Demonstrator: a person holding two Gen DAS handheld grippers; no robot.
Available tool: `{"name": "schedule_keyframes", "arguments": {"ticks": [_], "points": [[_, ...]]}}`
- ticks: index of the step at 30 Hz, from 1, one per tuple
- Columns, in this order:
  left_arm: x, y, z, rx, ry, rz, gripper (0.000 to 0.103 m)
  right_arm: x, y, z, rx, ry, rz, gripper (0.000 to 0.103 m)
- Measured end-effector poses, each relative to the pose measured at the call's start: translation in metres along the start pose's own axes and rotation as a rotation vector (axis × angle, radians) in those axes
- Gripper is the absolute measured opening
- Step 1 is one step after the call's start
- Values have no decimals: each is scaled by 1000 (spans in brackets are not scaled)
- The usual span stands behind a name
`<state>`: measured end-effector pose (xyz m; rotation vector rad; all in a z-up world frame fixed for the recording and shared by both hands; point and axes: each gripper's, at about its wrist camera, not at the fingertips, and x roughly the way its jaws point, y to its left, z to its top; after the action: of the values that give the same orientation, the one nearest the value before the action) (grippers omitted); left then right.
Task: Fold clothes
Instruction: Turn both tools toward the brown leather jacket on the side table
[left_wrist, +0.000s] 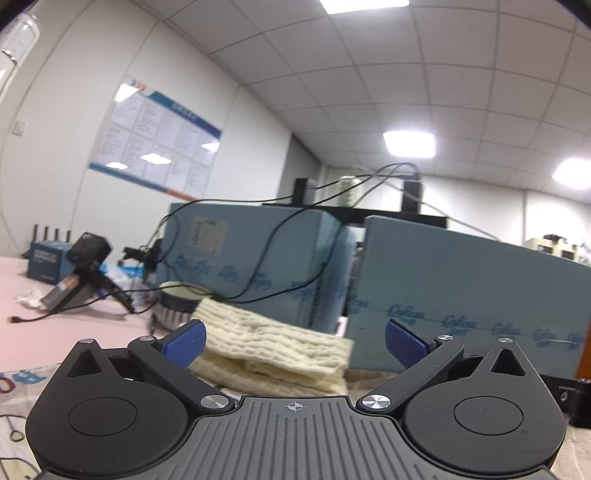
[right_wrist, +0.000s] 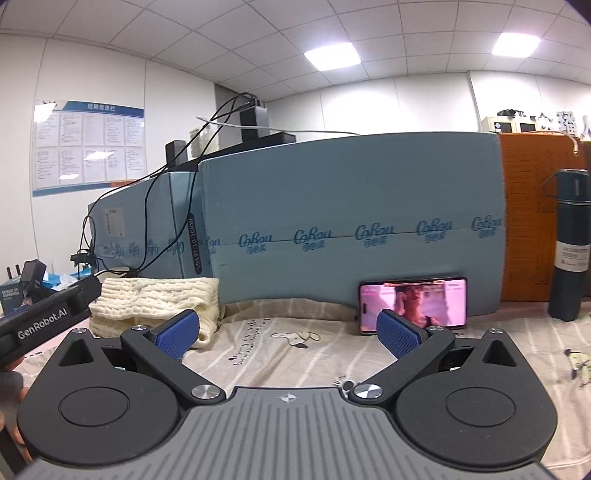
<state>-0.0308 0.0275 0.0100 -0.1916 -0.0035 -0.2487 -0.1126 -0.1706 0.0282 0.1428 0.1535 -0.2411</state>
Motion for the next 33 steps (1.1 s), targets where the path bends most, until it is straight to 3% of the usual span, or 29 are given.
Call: {"name": "schedule_keyframes", "arguments": {"ticks": [8, 12, 22, 26, 33], "points": [[-4, -12, -4, 36, -17, -119, 103, -35, -24, -2, 12, -3, -50, 103], [-9, -22, -7, 63, -15, -219, 103, -53, -38, -5, 17, -10, -85, 103], [-33, -74, -12, 91, 54, -594, 103, -116, -100, -14, 3, -53, -252, 103], [-41, -112, -18, 156, 149, -732, 103, -141, -136, -18, 10, -74, -365, 103], [-42, -179, -34, 156, 341, -923, 103, -182, -201, -22, -2, -83, -586, 103]]}}
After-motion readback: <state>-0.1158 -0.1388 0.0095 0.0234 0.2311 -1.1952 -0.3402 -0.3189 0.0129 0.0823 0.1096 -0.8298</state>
